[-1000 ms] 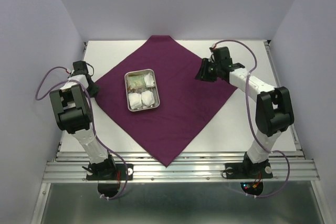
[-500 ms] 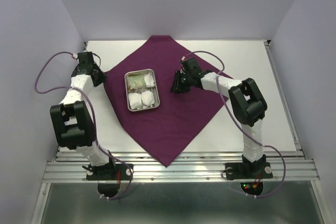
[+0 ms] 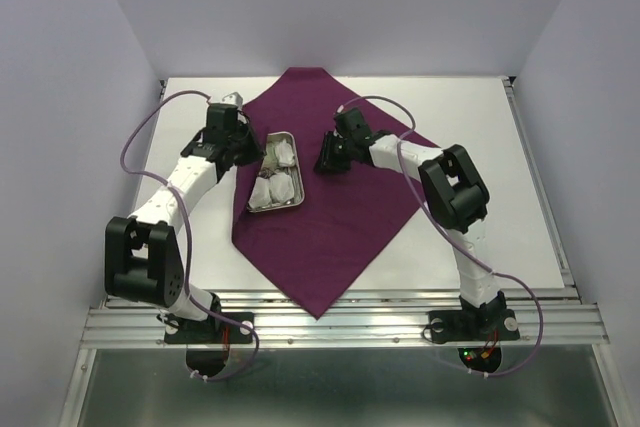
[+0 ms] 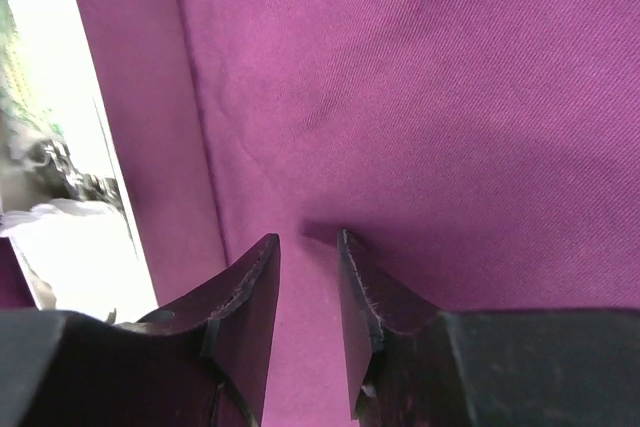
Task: Prepare the surgical pack
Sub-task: Pack the surgical kit at the center of the board.
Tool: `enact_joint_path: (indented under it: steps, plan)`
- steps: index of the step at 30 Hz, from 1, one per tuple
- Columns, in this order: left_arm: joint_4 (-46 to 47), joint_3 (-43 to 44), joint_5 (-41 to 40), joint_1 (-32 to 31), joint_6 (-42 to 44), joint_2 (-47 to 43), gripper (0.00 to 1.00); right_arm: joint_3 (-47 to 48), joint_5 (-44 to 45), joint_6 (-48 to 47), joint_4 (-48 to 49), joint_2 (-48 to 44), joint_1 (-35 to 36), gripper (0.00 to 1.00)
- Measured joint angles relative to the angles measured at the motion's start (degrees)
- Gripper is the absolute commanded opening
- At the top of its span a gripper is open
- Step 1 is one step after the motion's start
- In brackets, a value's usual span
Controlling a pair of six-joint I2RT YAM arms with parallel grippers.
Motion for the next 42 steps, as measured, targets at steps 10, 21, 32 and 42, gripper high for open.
enact_joint_path:
  steps: [10, 21, 32, 42]
  plan:
    - [2.99, 2.12, 0.74, -9.92, -1.79, 6.62, 0.0, -2.36, 0.37, 2.47, 4.39, 0.07, -0.07, 0.36]
    - [3.5, 4.94, -0.37, -12.74, -3.37, 10.8, 0.0, -3.15, 0.09, 3.54, 6.38, 0.07, -0.07, 0.39]
    - [4.46, 6.08, 0.37, -14.49, -4.04, 15.21, 0.03, -3.15, -0.02, 3.63, 6.45, 0.04, -0.07, 0.43]
    - [2.54, 6.36, 1.2, -14.86, -2.91, 15.23, 0.52, -7.69, 1.9, 2.16, 5.97, -3.72, -1.22, 0.47]
